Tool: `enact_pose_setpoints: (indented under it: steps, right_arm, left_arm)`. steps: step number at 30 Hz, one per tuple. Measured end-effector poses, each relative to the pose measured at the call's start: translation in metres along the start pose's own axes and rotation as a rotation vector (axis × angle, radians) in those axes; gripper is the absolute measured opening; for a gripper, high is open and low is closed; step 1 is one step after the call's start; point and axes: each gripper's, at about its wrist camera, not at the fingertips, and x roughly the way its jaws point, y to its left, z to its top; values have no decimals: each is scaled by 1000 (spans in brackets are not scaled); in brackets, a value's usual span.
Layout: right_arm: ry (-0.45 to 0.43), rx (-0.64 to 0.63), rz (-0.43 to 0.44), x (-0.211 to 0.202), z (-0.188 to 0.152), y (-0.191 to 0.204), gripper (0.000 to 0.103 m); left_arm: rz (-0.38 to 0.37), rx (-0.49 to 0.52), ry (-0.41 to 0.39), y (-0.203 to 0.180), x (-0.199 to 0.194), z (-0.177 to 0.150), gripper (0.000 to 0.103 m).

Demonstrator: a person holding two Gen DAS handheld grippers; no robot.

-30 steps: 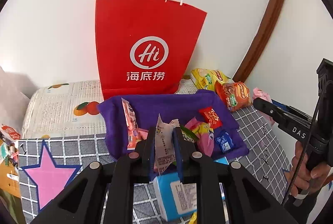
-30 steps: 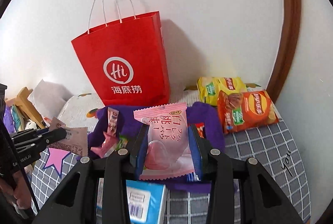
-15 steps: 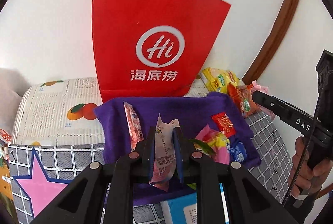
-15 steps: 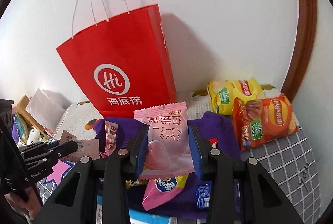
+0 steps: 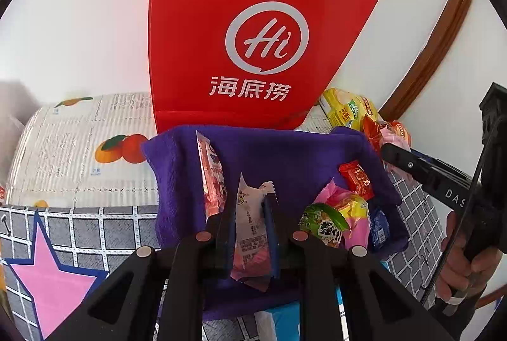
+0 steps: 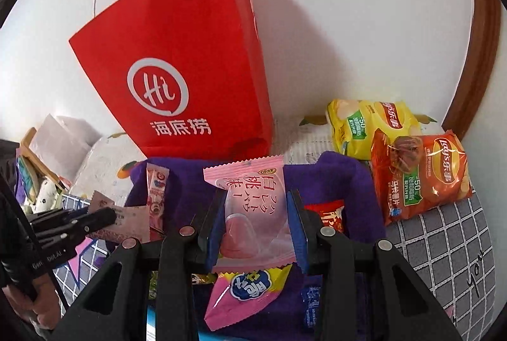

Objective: Organize snacks
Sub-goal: 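Lift both snacks and carry them toward the purple towel, then lower the pink peach packet onto the towel and open the right tool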

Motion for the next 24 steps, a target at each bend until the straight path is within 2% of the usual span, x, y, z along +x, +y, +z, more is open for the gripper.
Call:
enact_pose_setpoints:
  steps: [11,24]
  right_arm:
    - [-2,26,-19,-2,2,-11,38]
    - [111,19,-17,21,-5,-11,38]
  left_arm:
    - [-43,-13,-31,2,-9,1,16]
    - [-62,-15,-17,-3,-3,-1,16]
